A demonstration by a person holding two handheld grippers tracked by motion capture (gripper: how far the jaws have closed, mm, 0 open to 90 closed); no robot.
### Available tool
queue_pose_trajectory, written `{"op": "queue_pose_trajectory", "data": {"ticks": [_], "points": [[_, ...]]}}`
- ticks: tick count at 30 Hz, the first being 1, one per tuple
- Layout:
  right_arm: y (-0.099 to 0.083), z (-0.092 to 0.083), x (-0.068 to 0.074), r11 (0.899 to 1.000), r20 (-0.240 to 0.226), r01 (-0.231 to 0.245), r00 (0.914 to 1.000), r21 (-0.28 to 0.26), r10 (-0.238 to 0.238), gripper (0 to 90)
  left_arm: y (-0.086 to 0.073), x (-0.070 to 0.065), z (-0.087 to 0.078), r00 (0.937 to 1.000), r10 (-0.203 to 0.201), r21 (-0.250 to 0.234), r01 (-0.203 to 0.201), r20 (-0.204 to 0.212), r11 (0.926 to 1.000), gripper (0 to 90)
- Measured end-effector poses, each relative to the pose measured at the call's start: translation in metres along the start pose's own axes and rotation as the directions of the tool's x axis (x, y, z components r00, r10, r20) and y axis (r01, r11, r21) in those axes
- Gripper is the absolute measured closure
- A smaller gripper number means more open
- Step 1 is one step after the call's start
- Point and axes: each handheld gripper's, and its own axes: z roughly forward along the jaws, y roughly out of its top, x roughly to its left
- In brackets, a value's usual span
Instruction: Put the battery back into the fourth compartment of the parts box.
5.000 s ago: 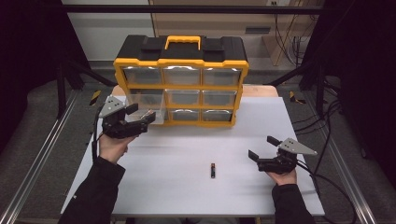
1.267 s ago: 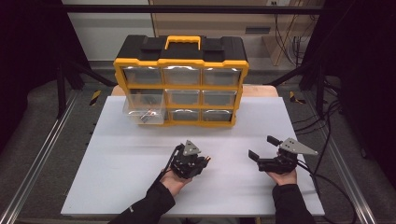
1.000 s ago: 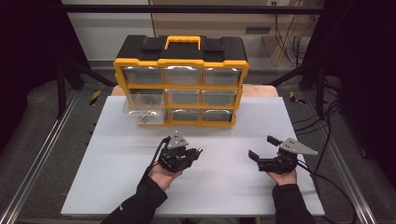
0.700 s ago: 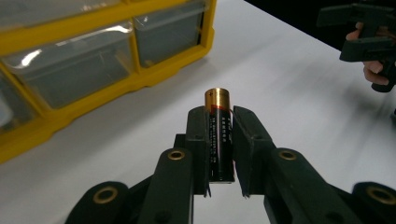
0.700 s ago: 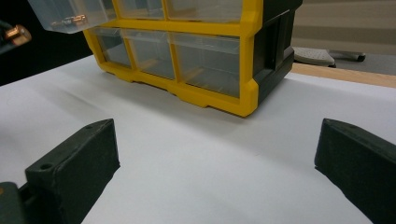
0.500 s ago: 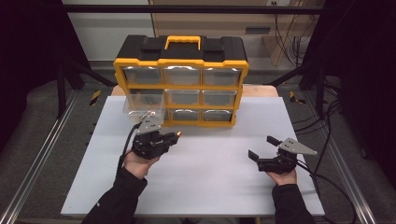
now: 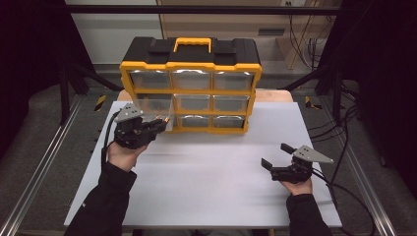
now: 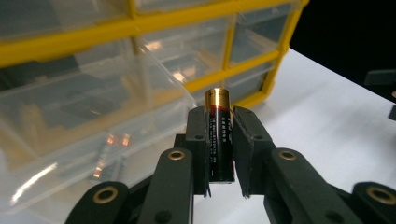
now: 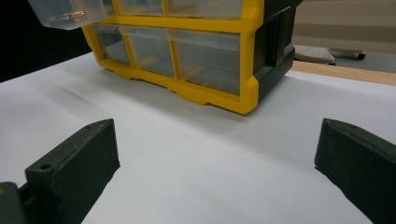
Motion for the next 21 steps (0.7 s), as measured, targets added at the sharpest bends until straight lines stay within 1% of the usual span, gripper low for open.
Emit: {"op": "queue_pose_trajectory", "data": {"ticks": [2, 3, 4, 5, 7, 8, 13, 15, 17, 18, 20, 21], "points": [[0.0, 0.0, 0.0, 1.0, 0.0, 0.0, 1.0, 0.0, 0.0, 0.2, 0.005, 0.006, -0.002, 0.9999, -0.003, -0.007, 0.003, -0.015, 1.0, 76.0], [0.0, 0.0, 0.0, 1.0, 0.0, 0.0, 1.0, -0.001, 0.0, 0.2, 0.008, 0.011, -0.004, 0.9995, -0.005, -0.009, 0.004, -0.031, 0.9999, 76.0], [0.0, 0.0, 0.0, 1.0, 0.0, 0.0, 1.0, -0.001, 0.0, 0.2, 0.008, 0.011, -0.004, 0.9995, -0.005, -0.009, 0.004, -0.031, 0.9999, 76.0], [0.0, 0.0, 0.0, 1.0, 0.0, 0.003, 1.0, -0.002, -0.003, 0.2, 0.012, 0.016, -0.005, 0.9989, -0.011, -0.012, 0.01, -0.045, 0.9999, 76.0], [0.0, 0.0, 0.0, 1.0, 0.0, 0.003, 1.0, -0.002, -0.003, 0.2, 0.015, 0.022, -0.005, 0.9982, -0.014, -0.014, 0.013, -0.058, 0.9998, 76.0], [0.0, 0.0, 0.0, 1.0, 0.0, 0.003, 1.0, -0.002, -0.003, 0.2, 0.015, 0.022, -0.005, 0.9982, -0.014, -0.014, 0.013, -0.058, 0.9998, 76.0], [0.0, 0.0, 0.0, 1.0, 0.001, 0.002, 1.0, 0.001, -0.002, 0.2, 0.023, 0.033, -0.005, 0.9962, -0.013, -0.022, 0.011, -0.086, 0.9997, 76.0], [0.0, 0.0, 0.0, 1.0, 0.003, 0.006, 1.0, -0.001, -0.006, 0.2, 0.026, 0.038, -0.003, 0.9948, -0.005, -0.026, 0.002, -0.102, 0.9997, 76.0], [0.0, 0.0, 0.0, 1.0, 0.003, 0.005, 1.0, -0.001, -0.005, 0.2, 0.027, 0.043, 0.0, 0.9943, -0.008, -0.025, 0.005, -0.107, 0.9997, 76.0], [0.0, 0.0, 0.0, 1.0, 0.0, 0.001, 1.0, 0.0, -0.001, 0.2, 0.027, 0.043, 0.0, 0.9943, -0.008, -0.025, 0.005, -0.107, 0.9997, 76.0], [0.0, 0.0, 0.0, 1.0, 0.0, 0.003, 1.0, -0.001, -0.003, 0.2, 0.027, 0.049, 0.005, 0.9932, -0.013, -0.018, 0.011, -0.116, 0.9998, 76.0], [0.0, 0.0, 0.0, 1.0, 0.0, 0.003, 1.0, -0.001, -0.003, 0.2, 0.027, 0.049, 0.005, 0.9932, -0.013, -0.018, 0.011, -0.116, 0.9998, 76.0]]}}
